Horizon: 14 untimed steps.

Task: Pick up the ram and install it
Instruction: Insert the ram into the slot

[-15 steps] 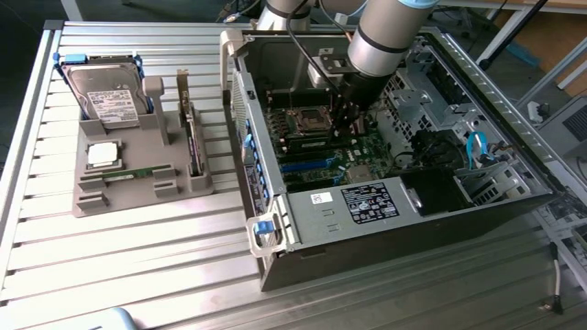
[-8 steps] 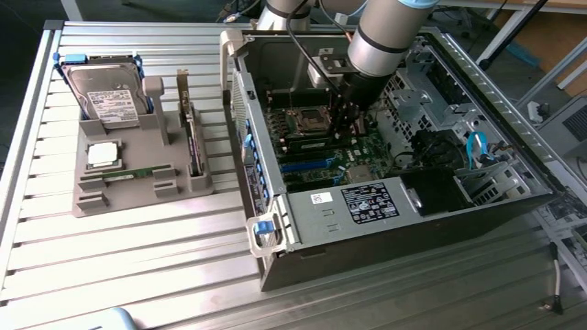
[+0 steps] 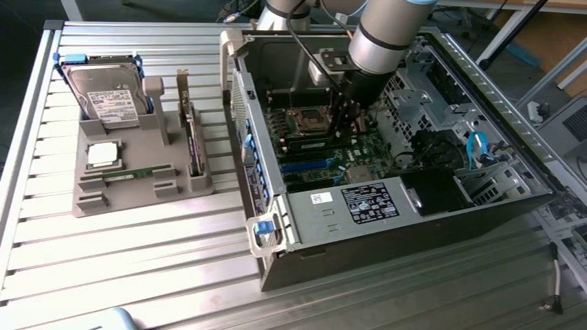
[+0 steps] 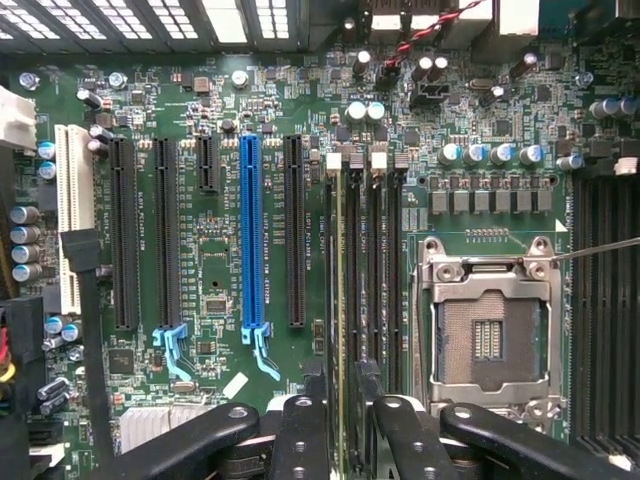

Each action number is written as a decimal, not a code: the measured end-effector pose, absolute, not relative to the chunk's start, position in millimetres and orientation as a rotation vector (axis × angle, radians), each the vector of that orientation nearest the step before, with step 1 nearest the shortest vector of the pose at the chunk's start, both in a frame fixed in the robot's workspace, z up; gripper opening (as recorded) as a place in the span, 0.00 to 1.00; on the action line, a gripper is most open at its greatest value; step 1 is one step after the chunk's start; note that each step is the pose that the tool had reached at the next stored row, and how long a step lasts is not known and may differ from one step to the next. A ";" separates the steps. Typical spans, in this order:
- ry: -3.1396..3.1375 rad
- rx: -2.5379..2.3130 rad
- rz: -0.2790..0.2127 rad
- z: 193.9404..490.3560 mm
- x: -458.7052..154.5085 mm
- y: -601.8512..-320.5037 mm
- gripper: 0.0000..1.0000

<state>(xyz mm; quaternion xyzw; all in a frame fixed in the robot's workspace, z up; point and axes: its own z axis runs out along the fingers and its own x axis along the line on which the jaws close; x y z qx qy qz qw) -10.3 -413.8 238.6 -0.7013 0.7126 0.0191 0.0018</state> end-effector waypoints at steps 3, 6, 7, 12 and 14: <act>2.236 -2.200 0.060 244.0 -10.3 -413.8 0.25; 2.236 -2.201 0.060 250.2 -10.3 -413.8 0.25; 2.236 -2.201 0.060 252.0 -10.3 -413.8 0.25; 2.236 -2.201 0.060 260.6 -10.3 -413.8 0.25; 2.236 -2.201 0.060 264.2 -10.3 -413.8 0.25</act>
